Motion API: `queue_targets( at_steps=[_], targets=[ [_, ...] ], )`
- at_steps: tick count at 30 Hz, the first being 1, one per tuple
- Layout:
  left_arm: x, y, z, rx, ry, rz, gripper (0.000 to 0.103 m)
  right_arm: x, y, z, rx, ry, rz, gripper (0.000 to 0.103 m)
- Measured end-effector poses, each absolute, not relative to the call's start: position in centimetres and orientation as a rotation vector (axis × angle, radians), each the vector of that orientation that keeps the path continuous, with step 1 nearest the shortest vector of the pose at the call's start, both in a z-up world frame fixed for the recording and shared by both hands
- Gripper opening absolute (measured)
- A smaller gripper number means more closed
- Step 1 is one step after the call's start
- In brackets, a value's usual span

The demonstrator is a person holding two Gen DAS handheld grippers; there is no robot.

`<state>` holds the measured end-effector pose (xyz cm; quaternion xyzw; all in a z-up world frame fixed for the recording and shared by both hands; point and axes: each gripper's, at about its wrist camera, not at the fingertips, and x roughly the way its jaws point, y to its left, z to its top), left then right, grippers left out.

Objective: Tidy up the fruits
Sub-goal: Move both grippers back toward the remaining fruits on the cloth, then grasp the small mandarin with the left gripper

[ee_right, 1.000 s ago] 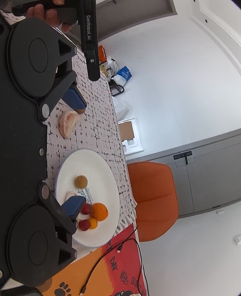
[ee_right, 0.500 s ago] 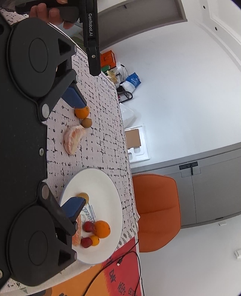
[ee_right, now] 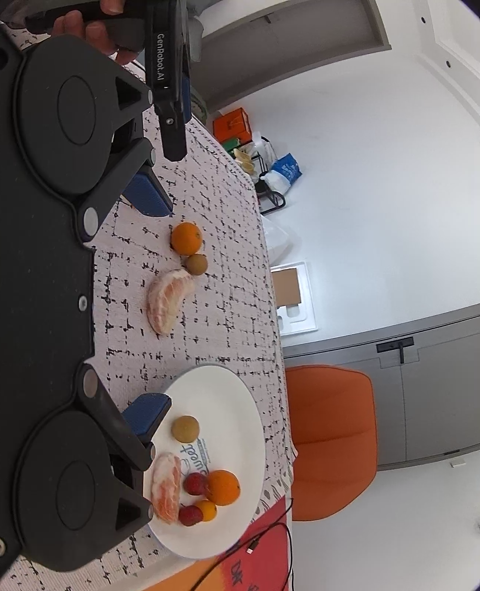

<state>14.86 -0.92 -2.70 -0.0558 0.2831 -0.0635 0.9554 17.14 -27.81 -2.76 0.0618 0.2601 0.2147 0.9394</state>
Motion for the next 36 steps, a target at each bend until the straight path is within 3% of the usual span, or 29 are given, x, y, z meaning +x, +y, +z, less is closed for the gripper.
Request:
queue_targets(
  at_steps=[13,32,36],
  targets=[
    [16.0,-0.5,-4.8,-0.104,0.590,-0.106,0.082,18.2,-26.8,-4.6,0.087,0.574,0.411,0.103],
    [18.7,-1.4,-6.9,-0.099,0.647,-0.125,0.051,20.3,-25.5,-5.0,0.041,0.581,0.435,0.103],
    [19.1,-1.3,-7.5,-0.116,0.674,-0.138,0.031,20.6,-25.3,-5.1,0.044,0.584,0.443,0.103]
  ],
)
